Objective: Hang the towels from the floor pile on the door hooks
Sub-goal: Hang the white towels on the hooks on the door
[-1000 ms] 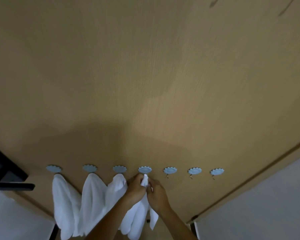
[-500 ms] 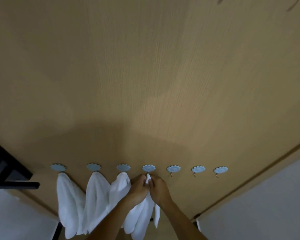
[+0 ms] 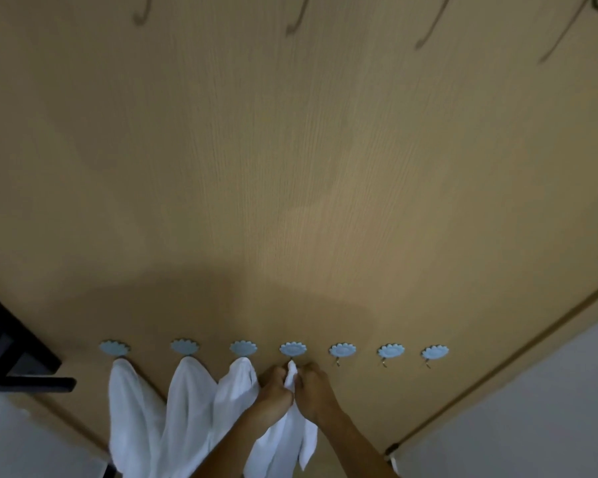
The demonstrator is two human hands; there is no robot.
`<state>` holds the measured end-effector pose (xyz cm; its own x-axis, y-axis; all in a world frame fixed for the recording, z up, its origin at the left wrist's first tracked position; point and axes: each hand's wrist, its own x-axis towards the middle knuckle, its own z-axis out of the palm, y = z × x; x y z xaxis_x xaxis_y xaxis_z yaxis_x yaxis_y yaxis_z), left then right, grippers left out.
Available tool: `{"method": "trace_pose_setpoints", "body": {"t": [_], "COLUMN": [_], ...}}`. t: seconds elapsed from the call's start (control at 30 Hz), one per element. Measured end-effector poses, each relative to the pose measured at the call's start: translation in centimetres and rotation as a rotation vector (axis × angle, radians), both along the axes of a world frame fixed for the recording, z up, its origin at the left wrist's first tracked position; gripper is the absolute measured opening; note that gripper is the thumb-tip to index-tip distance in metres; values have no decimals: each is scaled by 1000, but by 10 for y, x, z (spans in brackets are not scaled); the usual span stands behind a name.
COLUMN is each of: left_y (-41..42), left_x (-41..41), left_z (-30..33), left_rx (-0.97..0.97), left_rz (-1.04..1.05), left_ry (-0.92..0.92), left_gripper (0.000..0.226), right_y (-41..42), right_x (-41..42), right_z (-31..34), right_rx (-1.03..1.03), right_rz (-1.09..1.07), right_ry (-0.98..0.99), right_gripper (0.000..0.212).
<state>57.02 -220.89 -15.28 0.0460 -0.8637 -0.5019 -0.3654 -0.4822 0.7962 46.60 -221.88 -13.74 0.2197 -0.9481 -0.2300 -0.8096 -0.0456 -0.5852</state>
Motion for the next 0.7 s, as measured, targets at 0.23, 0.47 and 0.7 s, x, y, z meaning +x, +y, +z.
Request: {"method": "trace_pose_setpoints", "body": {"t": [0.23, 0.47, 0.7], "left_y": [-2, 4, 28], "left_x": [-1, 2, 8], "left_z": [11, 11, 3], "left_rx": [-126, -181, -434], "left_rz": [-3, -8, -272], "left_ry": [-222, -283, -776], "left_gripper": [38, 48, 32], "right_y": [9, 10, 21], "right_x": [-1, 1, -17], "right_z": [-4, -6, -17], "right_rx": [2, 1, -13], "right_rz": [-64, -129, -106], "right_ry": [-113, -179, 12], "right_gripper": [33, 30, 36]}}
